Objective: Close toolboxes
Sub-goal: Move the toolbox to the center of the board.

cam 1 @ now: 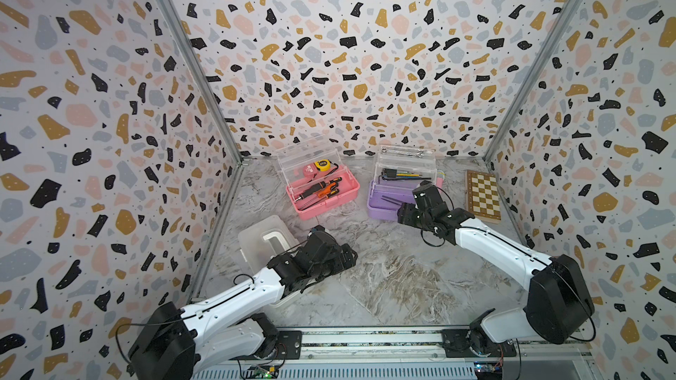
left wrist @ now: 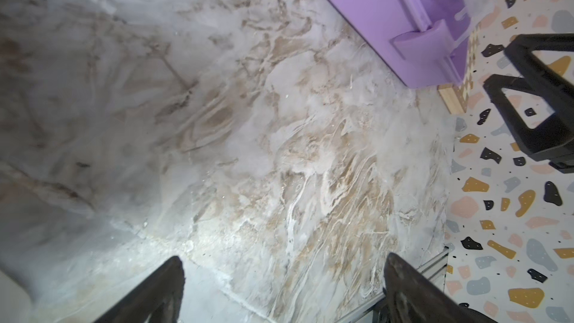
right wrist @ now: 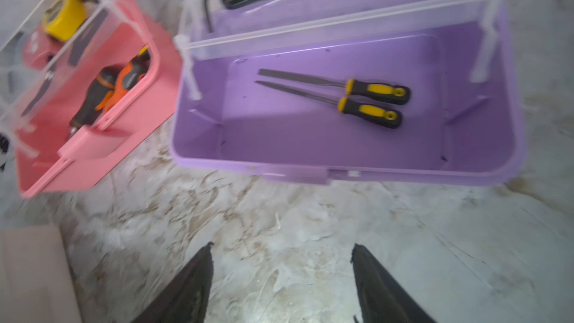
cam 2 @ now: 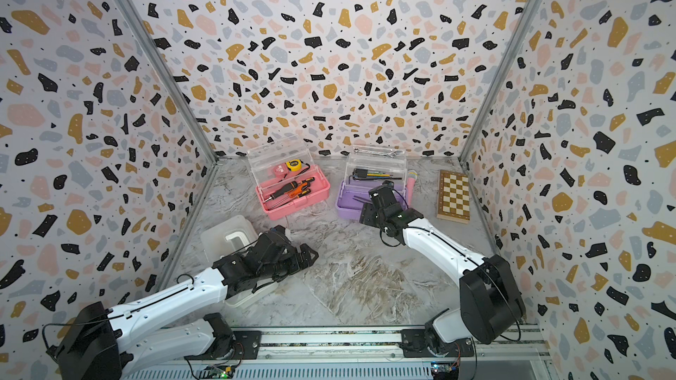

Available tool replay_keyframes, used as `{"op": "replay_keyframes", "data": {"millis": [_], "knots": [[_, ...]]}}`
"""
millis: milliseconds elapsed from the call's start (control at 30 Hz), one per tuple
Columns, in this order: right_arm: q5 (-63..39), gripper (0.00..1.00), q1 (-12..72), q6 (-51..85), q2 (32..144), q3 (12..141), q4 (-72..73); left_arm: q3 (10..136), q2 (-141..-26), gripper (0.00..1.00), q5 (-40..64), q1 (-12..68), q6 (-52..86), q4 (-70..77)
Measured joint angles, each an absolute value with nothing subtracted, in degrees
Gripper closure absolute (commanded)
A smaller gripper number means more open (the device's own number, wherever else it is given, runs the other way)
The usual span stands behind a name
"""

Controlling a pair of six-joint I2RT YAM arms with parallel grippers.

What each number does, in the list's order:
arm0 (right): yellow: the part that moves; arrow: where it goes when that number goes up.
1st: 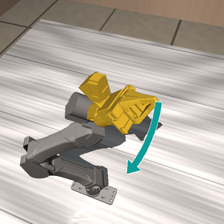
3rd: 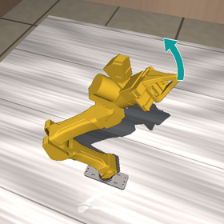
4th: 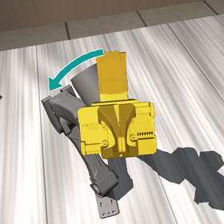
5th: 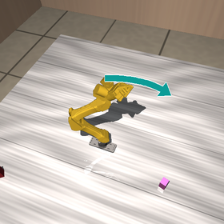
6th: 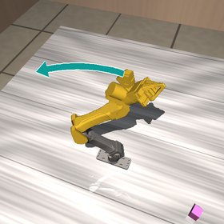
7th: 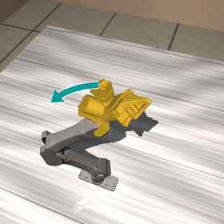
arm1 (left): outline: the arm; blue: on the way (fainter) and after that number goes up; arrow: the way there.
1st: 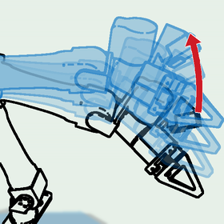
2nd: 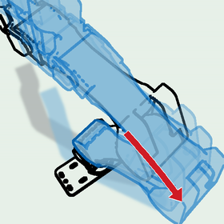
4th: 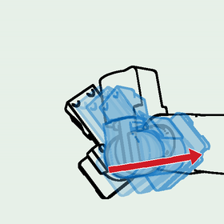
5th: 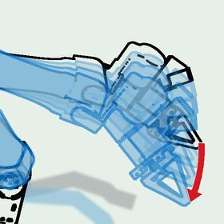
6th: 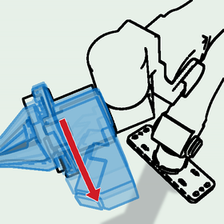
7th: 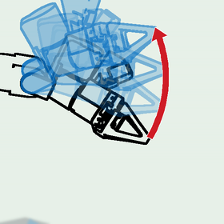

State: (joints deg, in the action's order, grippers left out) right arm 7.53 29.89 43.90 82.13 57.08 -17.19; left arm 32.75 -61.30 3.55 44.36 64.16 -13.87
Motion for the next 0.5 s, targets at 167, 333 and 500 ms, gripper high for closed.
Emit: {"op": "replay_keyframes", "data": {"millis": [167,333,500], "knots": [[7.1,0.27,24.6,53.3,82.1,53.5,-15.4,30.1,-59.1,0.01,0.2,44.3,65.1,-15.3],[7.2,0.28,20.9,62.1,82.6,51.5,-12.7,29.6,-55.4,0.01,-2.3,39.4,61.8,-17.0],[5.8,0.31,18.2,68.5,86.3,51.5,-8.5,29.3,-55.0,0.01,-2.9,31.3,56.1,-18.4]]}}
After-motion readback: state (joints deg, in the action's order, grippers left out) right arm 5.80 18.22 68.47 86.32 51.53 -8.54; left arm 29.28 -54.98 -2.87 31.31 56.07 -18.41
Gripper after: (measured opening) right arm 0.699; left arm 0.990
